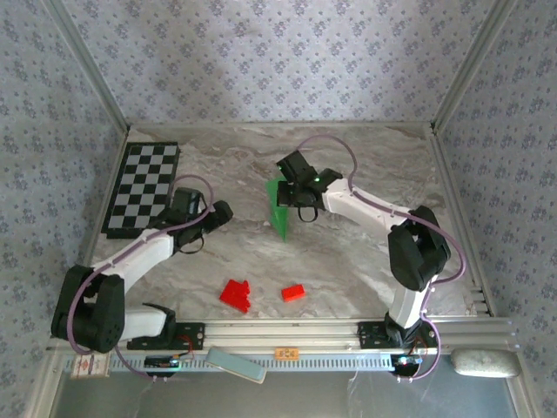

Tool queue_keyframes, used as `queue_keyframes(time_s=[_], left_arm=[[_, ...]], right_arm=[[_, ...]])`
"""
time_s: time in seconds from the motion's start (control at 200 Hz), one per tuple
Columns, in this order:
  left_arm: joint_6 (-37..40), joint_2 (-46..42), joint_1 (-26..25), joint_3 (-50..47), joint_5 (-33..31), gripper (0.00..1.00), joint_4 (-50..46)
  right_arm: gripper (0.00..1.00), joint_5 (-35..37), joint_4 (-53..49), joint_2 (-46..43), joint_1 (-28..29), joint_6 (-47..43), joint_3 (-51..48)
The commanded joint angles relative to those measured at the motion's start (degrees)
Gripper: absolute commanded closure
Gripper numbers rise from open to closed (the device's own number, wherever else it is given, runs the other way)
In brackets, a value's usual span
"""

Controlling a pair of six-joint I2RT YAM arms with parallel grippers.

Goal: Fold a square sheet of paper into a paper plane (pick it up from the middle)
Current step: Turn over the paper plane at the center of the table.

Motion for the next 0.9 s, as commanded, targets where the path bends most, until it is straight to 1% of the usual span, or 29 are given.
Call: queue_keyframes(time_s=[0.0, 0.18, 0.275, 0.345, 0.465, 0.565, 0.74, 0.78, 0.895], left_arm=[[-3.3, -2.8, 1.1, -0.6, 2.8, 0.00, 4.5], [-5.1, -4.8, 1.9, -1.6, 1.1, 0.00, 4.0], [-6.1, -5.5, 2.0, -2.2, 0.1, 0.00, 3.6], [-6.7, -5.9, 2.0, -2.6, -0.5, 0.00, 3.6], [-7.1, -5.6, 2.0, -3.1, 0.3, 0.00, 3.9], [-7.3, -4.4, 2.0, -3.4, 2.3, 0.00, 4.7], [-7.3, -1.5, 1.8, -3.3, 6.6, 0.02, 6.6], [-7.5, -0.7, 1.6, -3.0, 7.5, 0.03, 6.9], [-7.7, 1.8, 0.0, -2.4, 9.5, 0.08, 8.0]], right_arm=[[1.00, -10.6, 4.2, 0.3, -0.7, -8.7, 0.7], [1.00, -23.9, 10.6, 4.2, -1.5, -8.3, 0.6], [0.99, -29.3, 15.4, 6.6, -2.3, -6.2, -1.2], [0.99, -31.9, 18.4, 8.2, -2.9, -4.9, -2.6], [0.98, -33.5, 22.7, 10.2, -4.2, -2.2, -5.9], [0.97, -34.7, 27.5, 11.2, -5.4, -0.3, -9.2], [0.96, -34.6, 29.4, 11.7, -7.7, 0.4, -11.9], [0.96, -34.4, 29.7, 11.5, -8.1, 0.6, -14.5], [0.94, -34.2, 30.3, 11.0, -9.4, 1.2, -16.2]])
